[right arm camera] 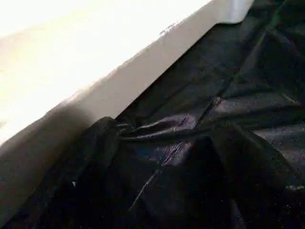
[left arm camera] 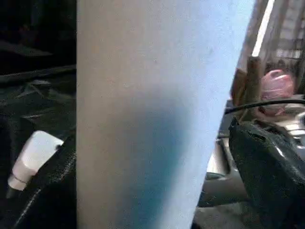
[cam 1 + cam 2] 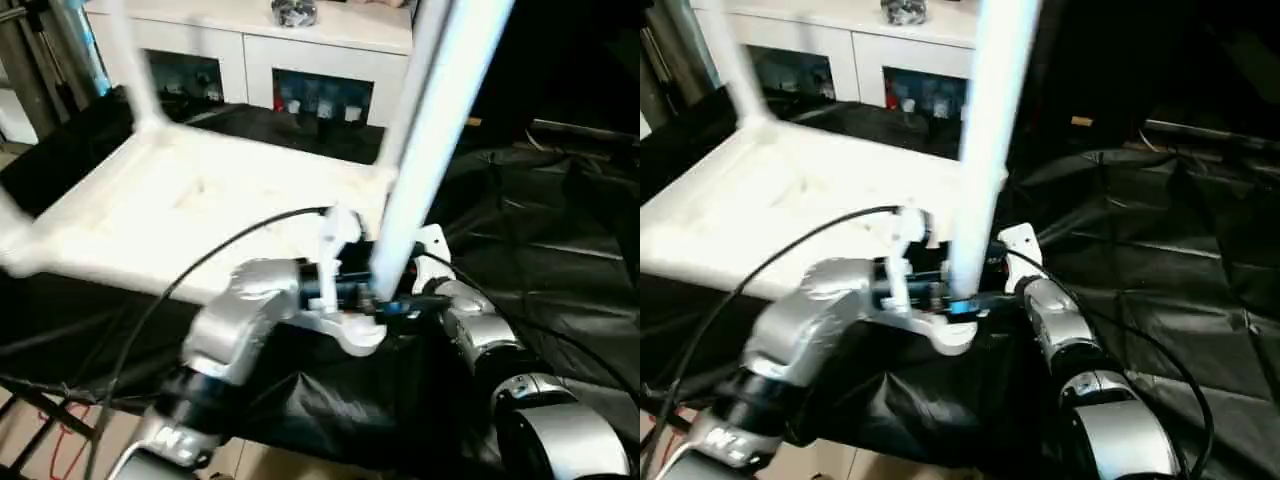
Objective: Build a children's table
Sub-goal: Rotate table base
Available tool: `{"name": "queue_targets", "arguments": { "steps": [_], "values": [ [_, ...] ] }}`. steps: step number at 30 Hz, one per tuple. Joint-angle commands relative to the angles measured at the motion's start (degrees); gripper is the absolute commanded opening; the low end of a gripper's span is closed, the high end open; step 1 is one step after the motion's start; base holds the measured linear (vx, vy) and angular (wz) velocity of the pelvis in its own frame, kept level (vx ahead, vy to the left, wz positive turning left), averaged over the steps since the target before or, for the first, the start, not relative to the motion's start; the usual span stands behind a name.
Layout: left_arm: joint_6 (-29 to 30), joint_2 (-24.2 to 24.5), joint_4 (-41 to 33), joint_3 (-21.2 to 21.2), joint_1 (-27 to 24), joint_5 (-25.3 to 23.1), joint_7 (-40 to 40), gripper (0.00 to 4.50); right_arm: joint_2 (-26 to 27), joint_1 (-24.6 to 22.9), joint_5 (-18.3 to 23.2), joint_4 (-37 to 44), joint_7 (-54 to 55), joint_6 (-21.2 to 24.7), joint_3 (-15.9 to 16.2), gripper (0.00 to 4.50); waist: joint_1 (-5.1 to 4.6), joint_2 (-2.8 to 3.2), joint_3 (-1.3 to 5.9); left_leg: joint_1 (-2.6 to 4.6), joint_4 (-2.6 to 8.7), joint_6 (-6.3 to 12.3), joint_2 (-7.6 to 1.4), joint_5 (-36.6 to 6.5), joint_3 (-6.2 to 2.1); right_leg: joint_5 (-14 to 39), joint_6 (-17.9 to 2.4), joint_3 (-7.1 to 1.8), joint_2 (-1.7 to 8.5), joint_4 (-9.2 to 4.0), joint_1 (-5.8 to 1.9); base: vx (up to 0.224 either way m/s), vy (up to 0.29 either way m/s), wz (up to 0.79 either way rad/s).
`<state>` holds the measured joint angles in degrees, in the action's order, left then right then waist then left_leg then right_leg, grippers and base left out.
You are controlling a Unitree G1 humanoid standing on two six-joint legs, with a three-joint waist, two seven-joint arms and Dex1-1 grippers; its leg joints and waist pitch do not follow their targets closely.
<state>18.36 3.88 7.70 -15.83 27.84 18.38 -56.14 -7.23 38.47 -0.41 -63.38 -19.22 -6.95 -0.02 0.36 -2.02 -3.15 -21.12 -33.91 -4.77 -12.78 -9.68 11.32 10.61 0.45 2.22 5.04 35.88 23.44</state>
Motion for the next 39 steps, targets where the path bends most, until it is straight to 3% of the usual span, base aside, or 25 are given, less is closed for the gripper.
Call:
{"name": "queue_targets", "arguments": {
  "steps": [1,2,4,7,10,13,16,20,24,25,31,33,39],
  "values": [
    [-2.71,-1.43,2.12,-1.31,1.42,-2.68,3.16,4.41,1.23,-0.29,-0.5,-0.07,-2.27,-0.68,1.47,3.6,0.52,0.96,3.93,0.37,3.59,0.72,0.09,-17.44,-0.21,9.5,-13.67,-1.32,1.46,-4.55,-2.86,0.0,0.0,0.0],
    [-4.19,-1.81,2.98,-1.19,1.59,-3.56,4.33,4.41,1.12,-0.33,-0.87,-0.06,-1.51,-0.5,1.64,3.6,0.39,0.8,3.96,0.32,3.59,0.87,0.07,-17.41,-0.21,9.67,-13.63,-1.29,1.44,-4.62,-2.9,0.0,0.0,0.0],
    [-5.54,-2.01,5.35,-0.99,2.54,-5.6,7.2,4.41,0.77,-0.3,-1.39,-0.53,0.22,-0.15,1.56,3.6,0.41,1.18,3.98,0.37,3.6,1.01,0.08,-17.01,-0.24,9.25,-13.84,-1.27,1.42,-4.66,-2.85,0.0,0.0,0.0],
    [-7.98,-0.62,9.57,-0.48,4.41,-7.78,8.15,4.41,-0.31,-0.42,-0.49,-0.47,0.59,-0.49,0.04,3.6,0.43,1.14,3.95,0.56,3.56,1.18,0.22,-18.04,-0.21,10.58,-13.73,-1.18,1.31,-4.84,-2.76,0.0,0.0,0.0],
    [-9.46,2.2,11.47,0.52,4.84,-6.51,2.96,4.41,-2.39,-1.34,0.8,1.61,-2.54,-0.65,-1.02,3.6,0.53,1.16,3.94,0.41,3.54,1.58,0.25,-18.03,-0.21,11.91,-13.78,-1.22,1.51,-4.93,-2.8,0.0,0.0,0.0],
    [-9.54,5.05,12.46,1.56,4.76,-4.95,-1.8,4.41,-4.42,-2.84,1.89,4.48,-7.12,-0.26,-1.27,3.6,0.9,1.13,4.06,0.21,3.42,2.45,0.23,-15.65,-0.1,9.49,-14.34,-1.31,1.52,-4.6,-2.94,0.0,0.0,0.0],
    [-10.62,9.94,14.56,1.42,4.74,-4.24,-9.26,4.41,-8.17,-5.95,1.38,9.37,-15.26,0.13,1.08,3.6,1.25,1.56,3.96,0.42,3.49,3.01,0.25,-15.58,-0.06,9.49,-14.37,-1.27,1.35,-4.73,-2.91,0.0,0.0,0.0],
    [-13.25,15.17,20.31,-0.23,6.69,-5.66,-17.44,4.41,-13.38,-9.88,2.25,17.06,-24.46,1.76,2.98,3.6,1.92,1.97,3.88,0.77,3.58,2.32,0.07,-16.29,0.12,9.86,-14.66,-1.27,1.23,-4.68,-2.75,0.0,0.0,0.0],
    [-16.59,16.78,25.36,-1.48,9.07,-8.2,-19.57,4.41,-16.19,-11.86,2.69,21.58,-28.74,3.29,3.47,3.6,2.56,1.83,3.86,0.82,3.61,2.17,-0.03,-16.33,0.19,9.59,-14.77,-1.33,1.32,-4.57,-2.76,0.0,0.0,0.0],
    [-18.3,16.89,27.82,-2.17,10.23,-9.72,-19.06,4.41,-17.03,-12.44,2.73,22.94,-30.14,3.87,3.78,3.6,2.72,1.54,3.87,0.85,3.59,2.12,-0.08,-16.32,0.27,9.89,-14.6,-1.36,1.35,-4.66,-2.73,0.0,0.0,0.0],
    [-24.53,16.48,37.39,-4.43,14.76,-15.08,-16.85,3.94,-21.42,-15.91,4.4,32.25,-38.53,7.83,5.74,3.6,3.59,1.29,3.92,0.51,3.53,2.88,0.06,-14.46,0.09,9.86,-12.95,-1.42,1.57,-4.77,-3.1,0.0,0.0,0.0],
    [-25.39,16.48,39.07,-4.87,15.55,-15.71,-17.87,3.69,-22.7,-16.77,4.87,34.77,-40.18,8.83,6.04,3.6,3.67,1.19,4.14,0.36,3.45,3.33,-0.05,-13.26,0.01,7.75,-13.91,-1.33,1.76,-4.42,-3.19,0.0,0.0,0.0],
    [-27.05,16.04,43.94,-5.76,17.62,-16.93,-22.41,3.21,-26.78,-18.85,6.4,41.04,-44.93,13.39,6.08,3.6,3.9,1.31,3.98,0.42,3.46,3.61,-0.1,-13.68,0.05,8.5,-14.63,-1.32,1.88,-4.6,-3.18,0.0,0.0,0.0]
  ]
}}
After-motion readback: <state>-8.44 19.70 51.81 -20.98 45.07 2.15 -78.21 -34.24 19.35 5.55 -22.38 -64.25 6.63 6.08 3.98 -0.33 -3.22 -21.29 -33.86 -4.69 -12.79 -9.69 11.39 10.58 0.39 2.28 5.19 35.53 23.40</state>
